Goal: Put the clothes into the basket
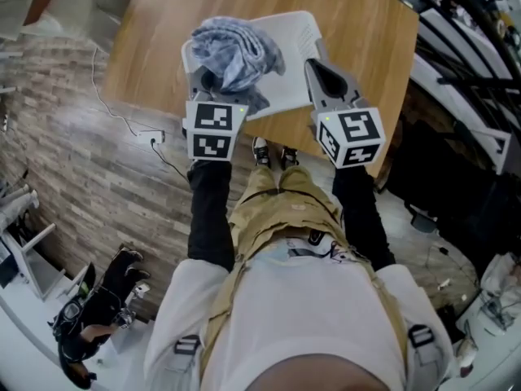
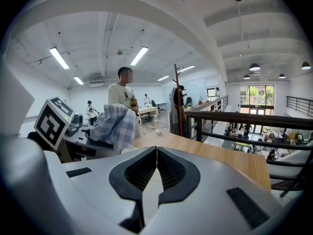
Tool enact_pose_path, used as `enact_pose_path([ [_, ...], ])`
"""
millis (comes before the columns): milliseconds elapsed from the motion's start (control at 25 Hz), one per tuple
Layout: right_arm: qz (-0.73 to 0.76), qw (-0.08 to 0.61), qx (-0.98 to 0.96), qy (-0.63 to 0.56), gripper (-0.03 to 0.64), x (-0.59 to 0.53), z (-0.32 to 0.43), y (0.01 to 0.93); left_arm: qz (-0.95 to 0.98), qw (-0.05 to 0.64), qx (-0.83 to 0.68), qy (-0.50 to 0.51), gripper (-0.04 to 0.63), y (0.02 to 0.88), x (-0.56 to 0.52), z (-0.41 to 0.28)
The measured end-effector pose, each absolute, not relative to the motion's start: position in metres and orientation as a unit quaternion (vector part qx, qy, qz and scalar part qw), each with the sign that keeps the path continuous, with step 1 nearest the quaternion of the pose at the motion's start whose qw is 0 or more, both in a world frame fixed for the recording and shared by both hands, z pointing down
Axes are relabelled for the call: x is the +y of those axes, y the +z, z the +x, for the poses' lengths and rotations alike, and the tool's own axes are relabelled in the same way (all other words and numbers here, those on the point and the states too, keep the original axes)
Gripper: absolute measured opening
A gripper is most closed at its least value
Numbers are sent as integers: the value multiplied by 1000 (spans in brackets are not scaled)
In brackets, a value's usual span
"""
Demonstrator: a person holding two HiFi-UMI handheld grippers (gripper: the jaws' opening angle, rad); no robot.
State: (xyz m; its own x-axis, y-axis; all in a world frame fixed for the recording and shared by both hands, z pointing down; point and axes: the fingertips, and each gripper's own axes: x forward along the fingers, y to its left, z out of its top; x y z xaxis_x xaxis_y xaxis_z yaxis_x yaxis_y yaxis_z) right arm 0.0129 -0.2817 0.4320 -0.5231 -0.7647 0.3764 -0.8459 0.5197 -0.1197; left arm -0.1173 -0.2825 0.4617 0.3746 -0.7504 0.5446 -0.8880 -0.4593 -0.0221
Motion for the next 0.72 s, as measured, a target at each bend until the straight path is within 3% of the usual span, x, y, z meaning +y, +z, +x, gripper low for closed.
enact_pose_path([
  [720,464,168,-843,212,21,-318,25,499,785,143,-342,497,219,621,-293,-92],
])
